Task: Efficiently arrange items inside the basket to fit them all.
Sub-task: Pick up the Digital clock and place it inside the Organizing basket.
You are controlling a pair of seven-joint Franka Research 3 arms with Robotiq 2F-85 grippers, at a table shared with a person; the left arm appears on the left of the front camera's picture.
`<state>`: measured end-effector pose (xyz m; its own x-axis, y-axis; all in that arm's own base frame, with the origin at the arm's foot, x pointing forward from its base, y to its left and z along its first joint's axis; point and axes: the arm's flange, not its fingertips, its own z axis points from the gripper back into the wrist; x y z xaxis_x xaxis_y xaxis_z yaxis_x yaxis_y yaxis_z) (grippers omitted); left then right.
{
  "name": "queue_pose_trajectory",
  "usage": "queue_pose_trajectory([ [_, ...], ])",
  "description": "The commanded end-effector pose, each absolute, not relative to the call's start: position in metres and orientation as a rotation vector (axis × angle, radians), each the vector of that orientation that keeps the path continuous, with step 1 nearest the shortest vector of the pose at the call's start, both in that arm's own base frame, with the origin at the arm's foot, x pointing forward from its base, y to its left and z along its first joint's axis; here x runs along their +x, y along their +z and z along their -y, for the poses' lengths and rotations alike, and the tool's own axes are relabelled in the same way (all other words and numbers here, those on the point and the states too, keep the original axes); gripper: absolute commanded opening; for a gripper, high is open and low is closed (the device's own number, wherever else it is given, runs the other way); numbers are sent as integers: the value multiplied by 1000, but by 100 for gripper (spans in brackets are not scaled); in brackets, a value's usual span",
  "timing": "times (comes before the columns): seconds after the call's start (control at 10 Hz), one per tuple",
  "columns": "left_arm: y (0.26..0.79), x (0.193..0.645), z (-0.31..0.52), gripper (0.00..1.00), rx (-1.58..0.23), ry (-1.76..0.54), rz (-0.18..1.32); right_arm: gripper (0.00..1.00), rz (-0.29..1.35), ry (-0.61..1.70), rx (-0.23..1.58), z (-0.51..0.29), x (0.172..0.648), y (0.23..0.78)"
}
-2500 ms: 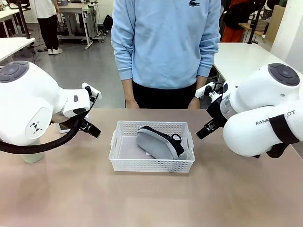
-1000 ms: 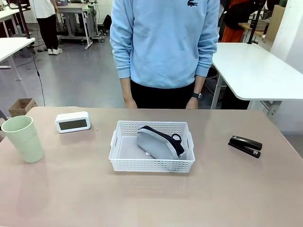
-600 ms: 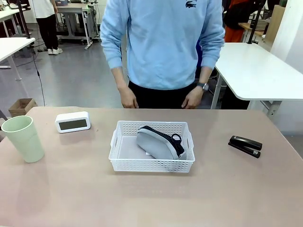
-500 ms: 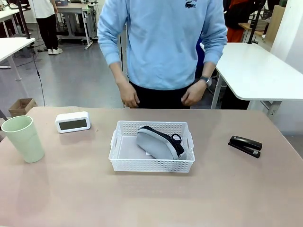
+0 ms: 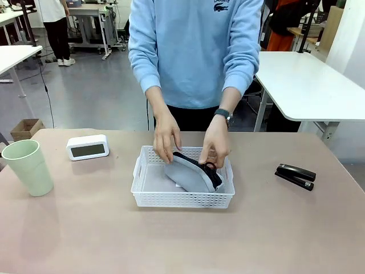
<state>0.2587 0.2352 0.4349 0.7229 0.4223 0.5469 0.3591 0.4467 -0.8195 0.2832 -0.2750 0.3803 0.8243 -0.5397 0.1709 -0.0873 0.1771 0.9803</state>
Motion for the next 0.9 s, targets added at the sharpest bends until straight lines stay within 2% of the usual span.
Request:
queue_pose_trajectory([
  [0.0,435,260,-236,100,-1151,24,835,100,534,-349,1376,274,280,383],
  [0.8,435,260,-236,100,-1151,24,835,100,534,-349,1376,274,280,383],
])
